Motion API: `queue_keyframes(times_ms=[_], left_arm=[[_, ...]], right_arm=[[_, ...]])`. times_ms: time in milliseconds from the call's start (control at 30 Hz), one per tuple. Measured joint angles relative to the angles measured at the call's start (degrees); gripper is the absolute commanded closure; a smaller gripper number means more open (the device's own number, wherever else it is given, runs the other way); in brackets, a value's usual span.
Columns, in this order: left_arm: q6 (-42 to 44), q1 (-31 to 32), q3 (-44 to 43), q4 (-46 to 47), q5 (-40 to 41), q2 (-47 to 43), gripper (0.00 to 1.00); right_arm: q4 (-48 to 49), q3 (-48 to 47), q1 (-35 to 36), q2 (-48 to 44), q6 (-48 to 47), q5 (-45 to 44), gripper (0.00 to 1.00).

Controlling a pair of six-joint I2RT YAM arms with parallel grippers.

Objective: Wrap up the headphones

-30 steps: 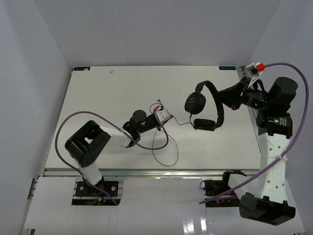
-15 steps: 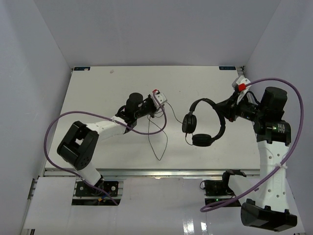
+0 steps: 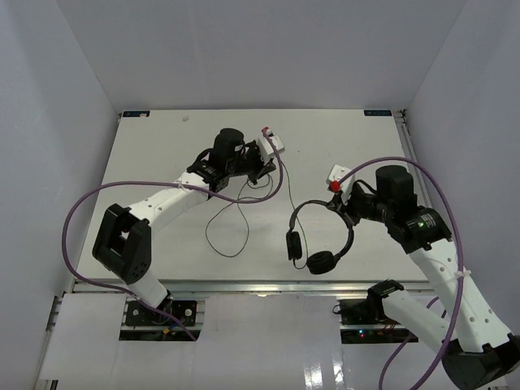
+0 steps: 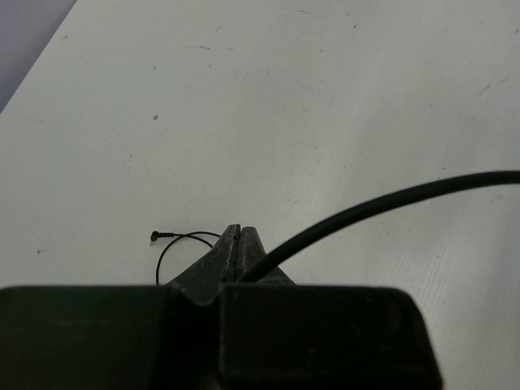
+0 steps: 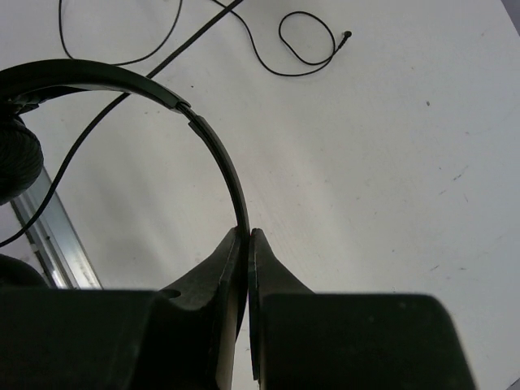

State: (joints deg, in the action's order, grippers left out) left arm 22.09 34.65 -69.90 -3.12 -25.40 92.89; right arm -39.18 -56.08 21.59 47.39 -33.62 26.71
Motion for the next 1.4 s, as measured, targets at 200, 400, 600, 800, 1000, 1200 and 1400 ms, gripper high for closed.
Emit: queue_keyframes(times_ms=[200, 400, 600, 800, 1000, 1200, 1400], left_arm=[[-1.53, 0.00, -6.79, -7.90, -1.21, 0.32, 1.00], [-2.61, 0.00, -8.34, -16.03, -0.30, -0.42, 1.00], [-5.40, 0.00, -12.94, -22.19, 0.40, -0.93, 1.00], [-9.43, 0.00, -21.15, -26.07, -1.55, -0.71, 1.00], [-13.14, 0.00, -30.26, -30.18, -5.72, 0.74, 1.00], [-18.17, 0.32, -32.44, -31.53, -11.86, 1.47, 1.00], [-24.89, 4.84, -31.50, -31.85, -16.70, 5.43, 1.00]], right_arm=[[6.09, 2.51, 9.66, 3.83, 4.58, -15.04, 0.92], [12.67, 5.98, 9.92, 5.26, 10.18, -29.19, 0.92], [19.24, 7.22, 9.92, 5.31, 14.09, -39.03, 0.92], [26.12, 7.73, 9.94, 7.91, 17.88, -44.95, 0.92], [31.79, 8.88, 9.94, 11.27, 21.66, -49.57, 0.92], [40.09, 11.33, 9.94, 11.99, 22.73, -52.81, 0.92], [45.59, 11.26, 9.93, 15.44, 23.86, -55.86, 0.92]])
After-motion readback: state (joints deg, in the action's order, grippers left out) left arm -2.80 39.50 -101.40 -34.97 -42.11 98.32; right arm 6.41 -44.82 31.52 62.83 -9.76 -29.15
